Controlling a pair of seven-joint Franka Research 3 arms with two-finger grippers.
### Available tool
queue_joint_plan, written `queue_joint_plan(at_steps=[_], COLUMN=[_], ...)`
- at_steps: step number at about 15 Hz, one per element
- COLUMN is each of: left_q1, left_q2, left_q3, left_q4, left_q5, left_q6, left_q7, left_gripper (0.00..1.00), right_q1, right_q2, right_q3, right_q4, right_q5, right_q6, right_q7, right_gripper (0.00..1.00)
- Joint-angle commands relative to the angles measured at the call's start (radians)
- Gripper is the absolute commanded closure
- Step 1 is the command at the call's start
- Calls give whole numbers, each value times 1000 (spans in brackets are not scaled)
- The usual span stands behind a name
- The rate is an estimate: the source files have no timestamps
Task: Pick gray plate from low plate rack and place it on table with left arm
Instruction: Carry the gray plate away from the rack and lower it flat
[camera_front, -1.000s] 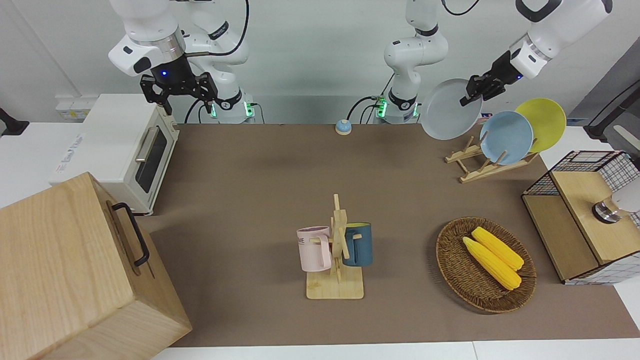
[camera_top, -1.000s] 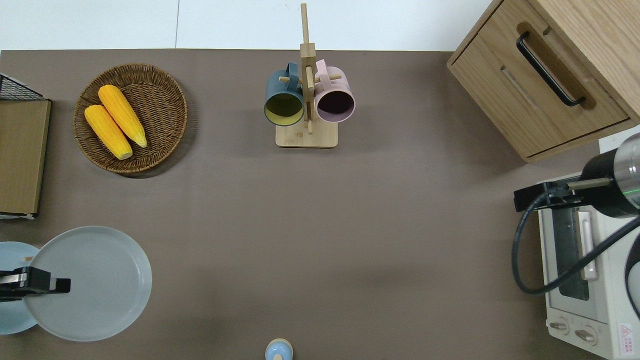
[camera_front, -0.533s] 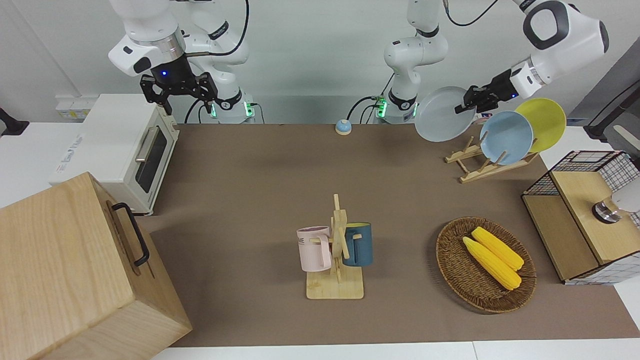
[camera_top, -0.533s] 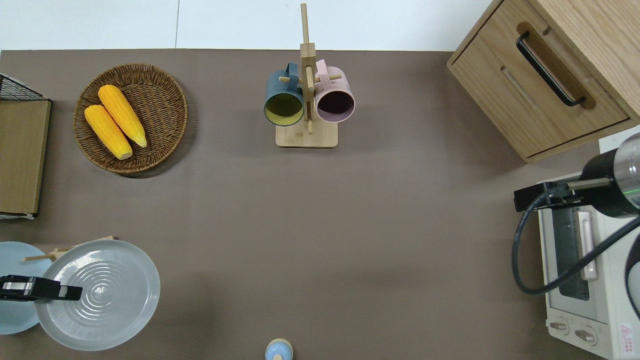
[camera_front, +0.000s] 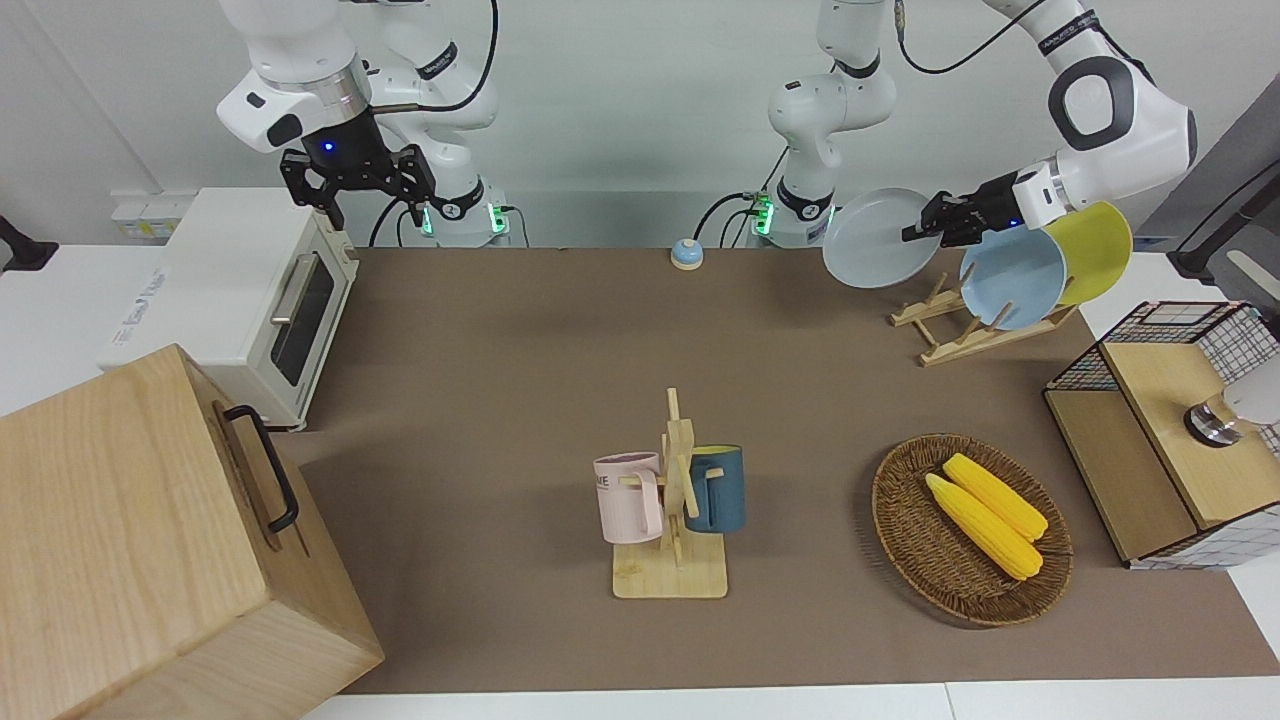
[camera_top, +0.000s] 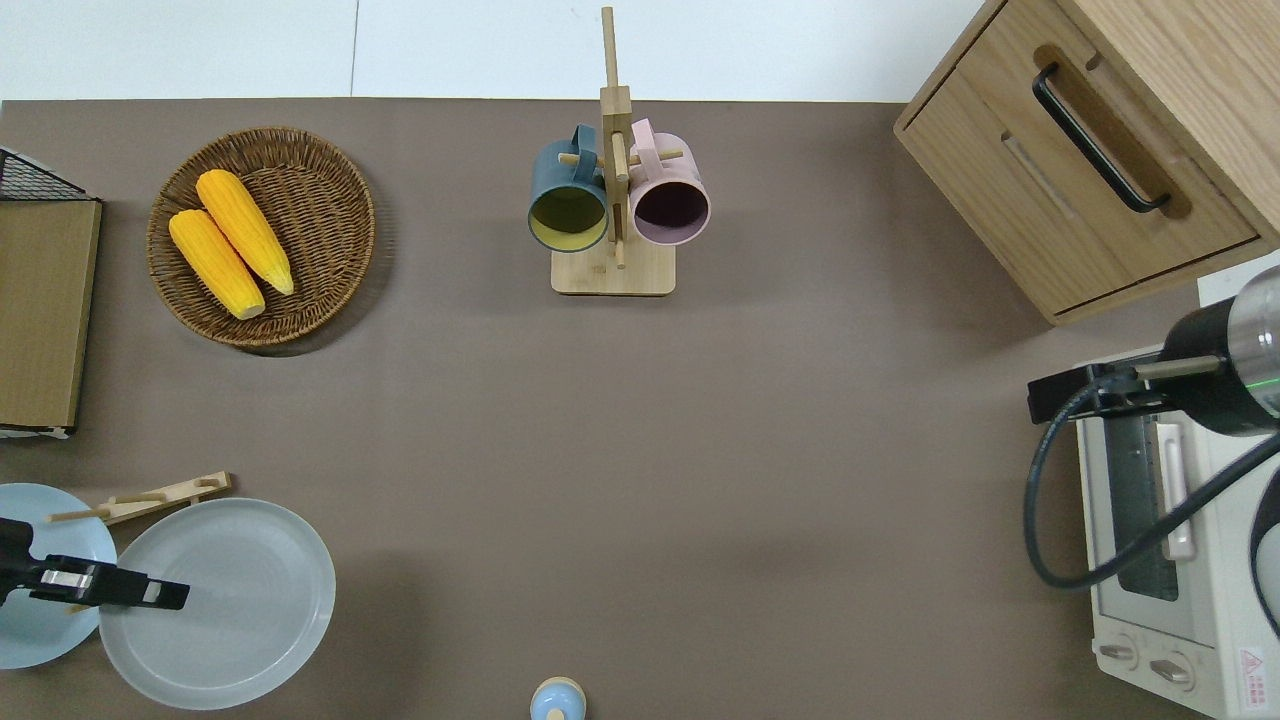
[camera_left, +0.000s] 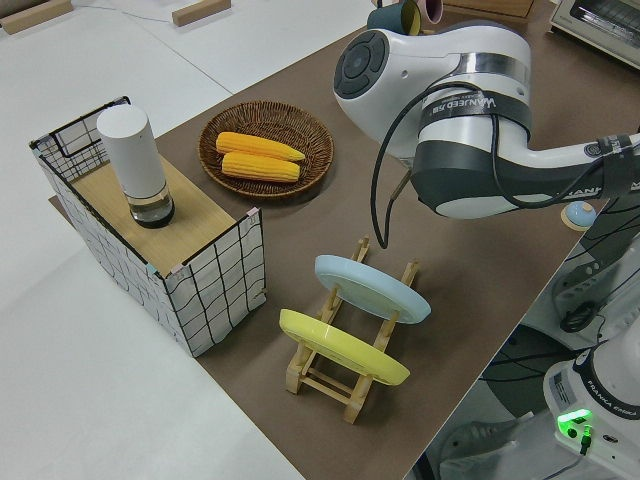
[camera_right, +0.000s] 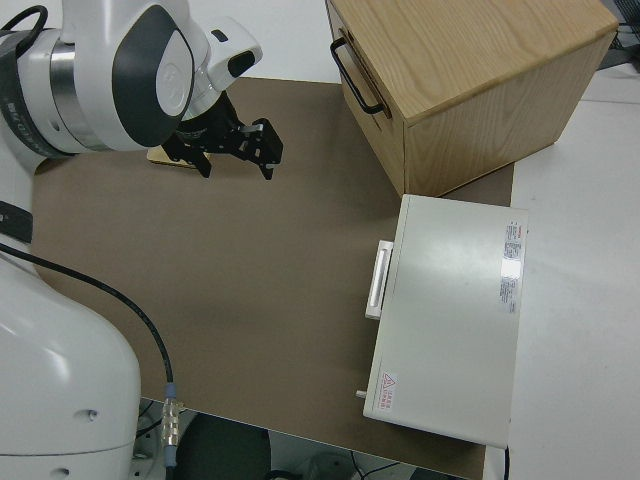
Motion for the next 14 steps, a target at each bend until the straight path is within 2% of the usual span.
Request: queue_joint_plan(at_steps=[1,5,10,14], left_q1=[-6,-10,-18,-24], left_q2=[-12,-15,-29,-51], left_q3=[-7,-37,-50,-93], left_q4=[-51,-73,-119,-168], left_q5=[-20,-20,-20,-20], left_q6=[58,98,161,216], left_q7=[20,20,20,17], left_gripper=[1000,1000,1000,1000], right_q1=[-7,-7,-7,-7], right_q2=[-2,-2,-2,-2], right_q3=[7,7,7,5], right_q4=[6,6,6,6], right_q5=[7,7,7,7], right_q6=[-14,-14,-14,-14], right_q7=[0,0,0,-1], right_gripper=[11,11,11,13])
